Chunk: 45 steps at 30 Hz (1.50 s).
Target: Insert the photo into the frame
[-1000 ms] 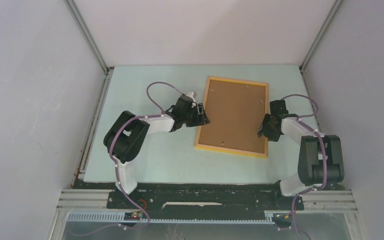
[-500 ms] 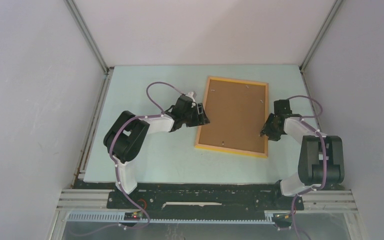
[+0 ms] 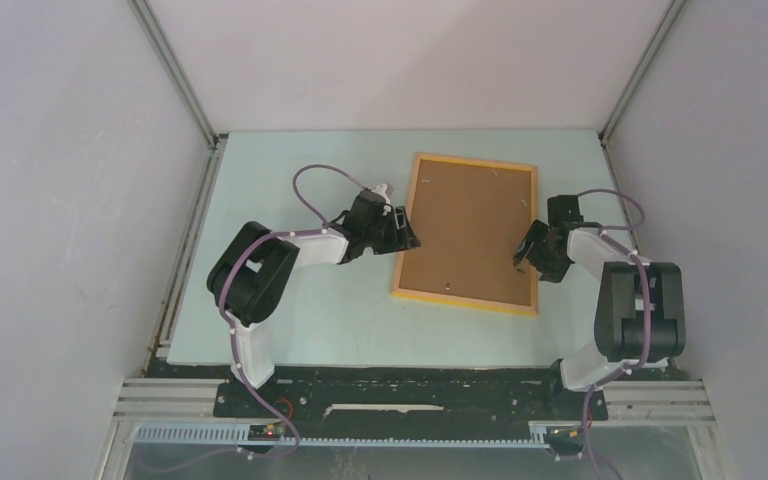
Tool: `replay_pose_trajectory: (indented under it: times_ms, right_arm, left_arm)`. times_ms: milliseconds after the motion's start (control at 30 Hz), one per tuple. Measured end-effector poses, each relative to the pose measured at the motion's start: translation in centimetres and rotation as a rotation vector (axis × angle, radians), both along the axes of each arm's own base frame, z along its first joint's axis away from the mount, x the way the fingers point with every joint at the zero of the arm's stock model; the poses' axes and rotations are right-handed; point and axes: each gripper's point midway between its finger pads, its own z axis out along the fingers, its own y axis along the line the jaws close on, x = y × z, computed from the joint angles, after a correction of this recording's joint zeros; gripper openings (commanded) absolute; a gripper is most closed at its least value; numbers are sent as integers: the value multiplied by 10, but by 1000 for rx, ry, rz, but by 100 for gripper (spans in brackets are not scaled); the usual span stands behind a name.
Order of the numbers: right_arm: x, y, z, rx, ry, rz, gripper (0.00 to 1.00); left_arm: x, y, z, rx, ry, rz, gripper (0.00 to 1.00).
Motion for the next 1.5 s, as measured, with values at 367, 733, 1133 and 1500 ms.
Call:
replay_pose_trajectory:
  times_ms: [367,733,1133,1500]
  right_arm:
    - [2,-9,-2,-51,62,-76,68]
    - [2,2,-1,-81,64,-44,63]
    - [-12,0,0,-94,74,-39,51]
    - [-20,-5,2,-116,64,-7,23]
  left_arm:
    - [0,0,0,-5,2,2,64]
    - [0,1,-1,-12,-2,2,64]
    - [0,1,-1,-14,-1,2,63]
    - [1,2,-1,-13,-2,6,63]
